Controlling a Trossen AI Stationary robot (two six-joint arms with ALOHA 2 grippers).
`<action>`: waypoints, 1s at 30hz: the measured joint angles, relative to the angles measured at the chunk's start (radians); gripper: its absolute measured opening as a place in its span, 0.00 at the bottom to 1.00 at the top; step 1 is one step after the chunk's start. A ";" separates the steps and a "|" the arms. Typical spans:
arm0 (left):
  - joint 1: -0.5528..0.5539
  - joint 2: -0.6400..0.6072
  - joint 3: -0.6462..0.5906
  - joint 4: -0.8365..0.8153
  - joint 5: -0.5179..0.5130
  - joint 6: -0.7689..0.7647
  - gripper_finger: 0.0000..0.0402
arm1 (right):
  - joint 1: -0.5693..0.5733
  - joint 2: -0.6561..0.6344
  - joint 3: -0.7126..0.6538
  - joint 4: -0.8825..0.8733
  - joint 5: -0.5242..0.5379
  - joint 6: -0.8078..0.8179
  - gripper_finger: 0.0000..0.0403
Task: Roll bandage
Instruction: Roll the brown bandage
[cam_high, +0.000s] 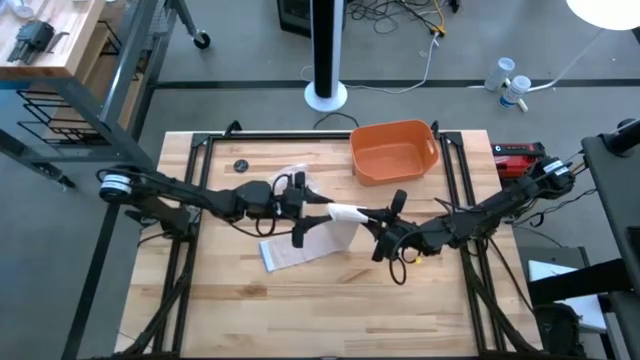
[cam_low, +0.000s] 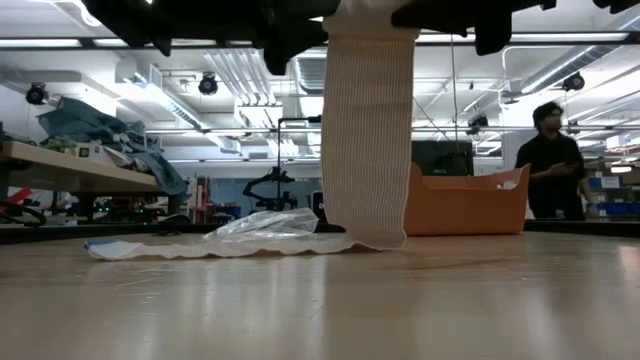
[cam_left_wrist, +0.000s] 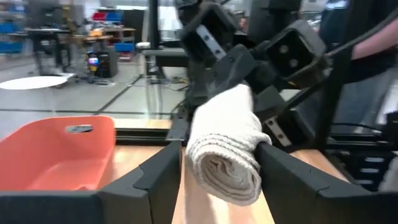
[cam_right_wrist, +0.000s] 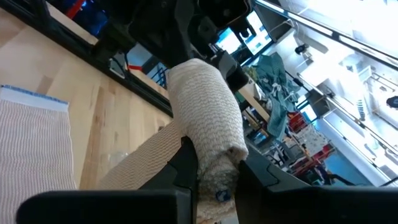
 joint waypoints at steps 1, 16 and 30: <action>0.000 0.014 0.000 0.023 0.019 0.002 0.47 | 0.000 0.000 0.000 0.001 -0.003 0.000 0.13; -0.025 0.050 0.000 0.134 -0.047 0.309 0.08 | 0.000 -0.018 0.000 0.001 -0.003 0.171 0.26; -0.082 0.044 -0.001 0.139 -0.160 1.161 0.08 | -0.061 -0.330 0.001 -0.366 -0.184 0.840 0.58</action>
